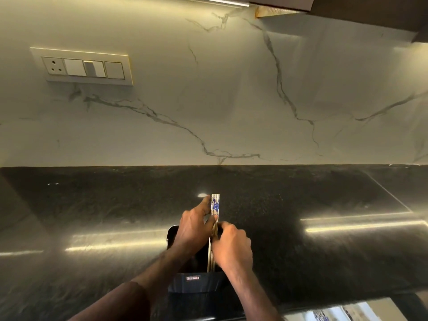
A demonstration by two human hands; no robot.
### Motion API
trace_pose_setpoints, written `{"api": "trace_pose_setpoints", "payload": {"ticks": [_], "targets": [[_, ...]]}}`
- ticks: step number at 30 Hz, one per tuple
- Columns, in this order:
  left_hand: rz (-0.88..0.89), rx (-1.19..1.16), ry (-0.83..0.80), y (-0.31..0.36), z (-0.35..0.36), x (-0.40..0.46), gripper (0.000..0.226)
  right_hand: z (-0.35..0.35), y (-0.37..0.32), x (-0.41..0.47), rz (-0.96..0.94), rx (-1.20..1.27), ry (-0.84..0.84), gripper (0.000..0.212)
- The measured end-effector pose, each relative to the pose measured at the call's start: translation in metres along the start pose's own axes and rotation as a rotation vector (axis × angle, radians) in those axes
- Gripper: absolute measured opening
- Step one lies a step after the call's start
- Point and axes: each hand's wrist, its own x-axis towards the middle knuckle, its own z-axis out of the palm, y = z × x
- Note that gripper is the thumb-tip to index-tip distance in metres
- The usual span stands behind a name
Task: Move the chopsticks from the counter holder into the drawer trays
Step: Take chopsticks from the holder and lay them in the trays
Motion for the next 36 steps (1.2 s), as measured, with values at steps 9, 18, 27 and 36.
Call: {"api": "trace_pose_setpoints", "payload": {"ticks": [9,18,27,36], "targets": [[-0.209,-0.224,0.069,-0.012,0.002,0.013,0.023,0.001,0.001,0.002,-0.038,0.027,-0.028,0.036],[-0.213,-0.476,0.165,0.018,-0.043,0.009,0.025,-0.007,-0.008,0.000,-0.260,0.212,-0.008,0.031],[-0.180,-0.669,0.261,0.077,-0.117,0.004,0.022,-0.011,-0.017,-0.006,-0.448,0.455,-0.209,0.022],[-0.148,-0.754,0.345,0.108,-0.152,-0.040,0.021,-0.027,-0.018,-0.054,-0.376,0.713,-0.453,0.021]]}}
